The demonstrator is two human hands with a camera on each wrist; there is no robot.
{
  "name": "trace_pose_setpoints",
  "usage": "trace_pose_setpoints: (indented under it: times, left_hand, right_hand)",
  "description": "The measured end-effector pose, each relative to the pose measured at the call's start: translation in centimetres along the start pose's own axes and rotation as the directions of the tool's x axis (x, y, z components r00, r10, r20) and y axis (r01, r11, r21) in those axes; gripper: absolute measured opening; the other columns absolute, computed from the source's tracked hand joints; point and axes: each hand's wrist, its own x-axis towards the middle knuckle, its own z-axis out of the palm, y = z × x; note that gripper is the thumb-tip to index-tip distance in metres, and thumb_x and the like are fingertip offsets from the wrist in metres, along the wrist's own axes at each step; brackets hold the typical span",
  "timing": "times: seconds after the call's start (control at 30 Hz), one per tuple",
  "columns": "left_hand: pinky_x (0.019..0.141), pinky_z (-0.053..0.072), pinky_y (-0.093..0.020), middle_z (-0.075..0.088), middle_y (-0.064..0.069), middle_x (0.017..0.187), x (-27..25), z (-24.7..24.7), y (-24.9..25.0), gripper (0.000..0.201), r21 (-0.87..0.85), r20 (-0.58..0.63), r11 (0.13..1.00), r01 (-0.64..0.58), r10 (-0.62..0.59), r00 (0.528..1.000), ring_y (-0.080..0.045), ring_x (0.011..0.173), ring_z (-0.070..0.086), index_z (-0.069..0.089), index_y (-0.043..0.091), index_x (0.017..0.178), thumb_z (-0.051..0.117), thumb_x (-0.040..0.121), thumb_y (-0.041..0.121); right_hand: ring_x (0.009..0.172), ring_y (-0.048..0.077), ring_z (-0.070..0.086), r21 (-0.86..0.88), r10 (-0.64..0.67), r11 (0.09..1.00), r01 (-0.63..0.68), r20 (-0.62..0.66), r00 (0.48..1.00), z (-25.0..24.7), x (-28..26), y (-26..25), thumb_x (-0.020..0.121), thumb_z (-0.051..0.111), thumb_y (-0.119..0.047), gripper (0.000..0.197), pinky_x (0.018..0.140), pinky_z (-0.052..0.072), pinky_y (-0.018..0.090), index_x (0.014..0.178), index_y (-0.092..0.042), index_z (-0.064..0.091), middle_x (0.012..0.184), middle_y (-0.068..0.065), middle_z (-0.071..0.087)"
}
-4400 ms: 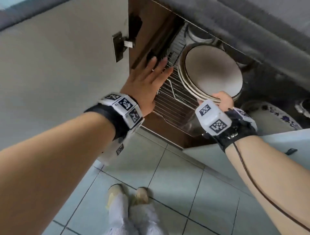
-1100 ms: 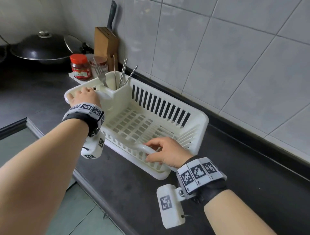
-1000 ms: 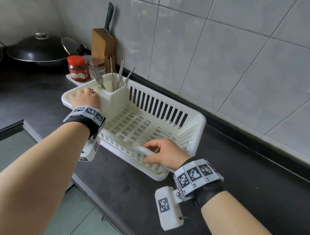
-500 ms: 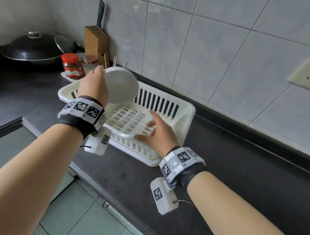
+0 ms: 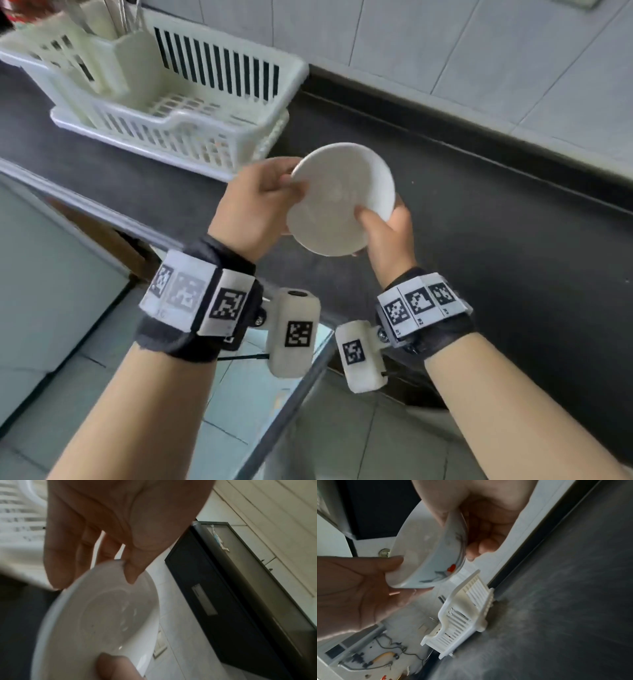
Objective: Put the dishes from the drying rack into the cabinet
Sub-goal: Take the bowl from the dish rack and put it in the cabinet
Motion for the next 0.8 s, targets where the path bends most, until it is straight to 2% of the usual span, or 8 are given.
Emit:
trace_pose_setpoints:
  times: [0.07,0.13,0.27,0.43,0.53,0.6,0.67,0.8]
  left_hand:
    - [0.067,0.059,-0.040,0.064,-0.002,0.088,-3.3,3.5,-1.3,0.022,0.005,0.048,0.999,0.040,-0.040,0.998,-0.020,0.083,0.063,0.065,0.035,0.085,0.052,0.071,0.023]
    - [0.067,0.059,-0.038,0.064,-0.003,0.086,-6.9,6.9,-2.9,0.016,0.021,0.075,0.997,0.072,-0.073,0.995,-0.020,0.081,0.065,0.065,0.031,0.087,0.057,0.076,0.023]
    - [0.061,0.058,-0.029,0.065,0.013,0.069,-14.3,13.0,-6.8,0.015,0.005,0.129,0.984,0.178,-0.177,0.976,0.001,0.059,0.062,0.064,0.032,0.084,0.056,0.085,0.020]
    - [0.056,0.057,-0.022,0.068,0.015,0.058,-22.0,18.2,-14.5,0.011,-0.042,0.251,0.887,0.460,-0.437,0.864,0.002,0.053,0.063,0.064,0.029,0.084,0.060,0.083,0.020]
    - [0.054,0.056,-0.019,0.065,0.005,0.074,-23.2,21.1,-19.6,0.007,-0.041,0.247,0.773,0.633,-0.606,0.756,-0.009,0.063,0.063,0.062,0.027,0.083,0.058,0.084,0.021]
    - [0.061,0.056,-0.023,0.063,0.002,0.085,-23.1,22.8,-22.8,0.006,-0.052,0.255,0.712,0.700,-0.668,0.699,-0.014,0.073,0.062,0.061,0.026,0.086,0.056,0.086,0.022]
    - [0.071,0.056,-0.030,0.065,0.002,0.093,-22.9,24.2,-26.1,0.011,-0.082,0.279,0.681,0.727,-0.685,0.673,-0.016,0.084,0.063,0.062,0.027,0.092,0.055,0.087,0.021]
    - [0.076,0.054,-0.030,0.067,0.000,0.110,-22.5,25.9,-31.5,0.023,-0.104,0.294,0.664,0.740,-0.691,0.661,-0.018,0.097,0.065,0.063,0.024,0.105,0.048,0.090,0.014]
  right_hand:
    - [0.072,0.011,0.053,-0.003,0.068,0.998,-0.068,-0.004,0.998,-4.1,-3.5,1.7,0.085,0.050,-0.003,0.030,0.038,0.045,0.020,0.102,-0.028,0.047,0.081,-0.010,0.053]
    - [0.072,0.008,0.051,-0.033,0.096,0.995,-0.096,0.008,0.995,-8.1,-7.3,3.7,0.085,0.048,-0.002,0.034,0.046,0.047,0.026,0.098,-0.034,0.044,0.083,-0.011,0.051]
    - [0.075,0.008,0.052,-0.049,0.156,0.987,-0.154,0.027,0.987,-15.2,-14.2,9.2,0.084,0.045,0.000,0.038,0.051,0.049,0.029,0.100,-0.034,0.044,0.086,-0.009,0.052]
    - [0.080,0.009,0.053,-0.100,0.382,0.921,-0.376,0.055,0.922,-20.5,-20.0,17.9,0.081,0.049,-0.005,0.035,0.043,0.046,0.012,0.107,-0.029,0.049,0.090,-0.006,0.055]
    - [0.079,0.014,0.054,-0.131,0.520,0.850,-0.511,0.049,0.853,-21.8,-21.5,23.7,0.084,0.050,-0.007,0.037,0.041,0.046,0.017,0.113,-0.029,0.051,0.095,0.000,0.057]
    - [0.074,0.020,0.056,-0.132,0.564,0.820,-0.557,0.012,0.826,-22.5,-21.8,27.4,0.083,0.051,-0.008,0.032,0.038,0.043,0.018,0.110,-0.026,0.051,0.095,0.005,0.059]
    - [0.063,0.024,0.057,-0.103,0.590,0.800,-0.591,-0.040,0.806,-23.1,-21.5,30.9,0.083,0.049,-0.006,0.029,0.035,0.041,0.018,0.107,-0.021,0.049,0.093,0.008,0.059]
    - [0.032,0.013,0.055,-0.035,0.560,0.817,-0.575,-0.187,0.807,-24.2,-18.8,36.7,0.083,0.044,-0.001,0.033,0.033,0.043,0.018,0.111,-0.018,0.042,0.078,0.006,0.060]
